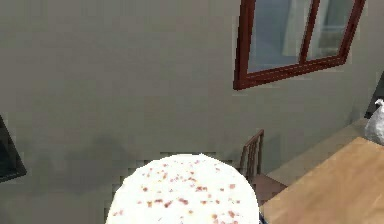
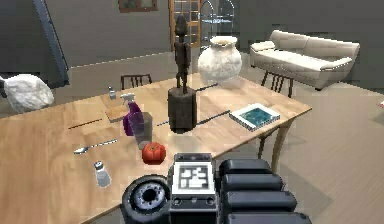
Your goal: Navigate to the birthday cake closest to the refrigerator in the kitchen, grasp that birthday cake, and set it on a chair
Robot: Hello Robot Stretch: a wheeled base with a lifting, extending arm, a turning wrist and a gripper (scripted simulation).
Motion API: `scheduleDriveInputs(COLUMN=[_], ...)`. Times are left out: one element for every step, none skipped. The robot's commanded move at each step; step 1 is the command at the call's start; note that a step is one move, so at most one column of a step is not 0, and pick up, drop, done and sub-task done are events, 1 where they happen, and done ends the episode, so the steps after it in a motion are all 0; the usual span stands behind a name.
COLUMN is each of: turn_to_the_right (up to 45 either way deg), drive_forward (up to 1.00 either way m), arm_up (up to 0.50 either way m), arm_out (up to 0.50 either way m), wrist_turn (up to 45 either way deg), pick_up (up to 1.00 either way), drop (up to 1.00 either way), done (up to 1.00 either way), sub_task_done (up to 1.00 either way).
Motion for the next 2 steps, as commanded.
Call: scheduleDriveInputs(turn_to_the_right=[0.0,0.0], drive_forward=[0.00,0.00], arm_up=[0.00,0.00], arm_out=[0.34,0.00], wrist_turn=[0.0,45.0], pick_up=[0.00,0.00], drop=[0.00,0.00], done=[0.00,0.00], sub_task_done=[0.00,0.00])
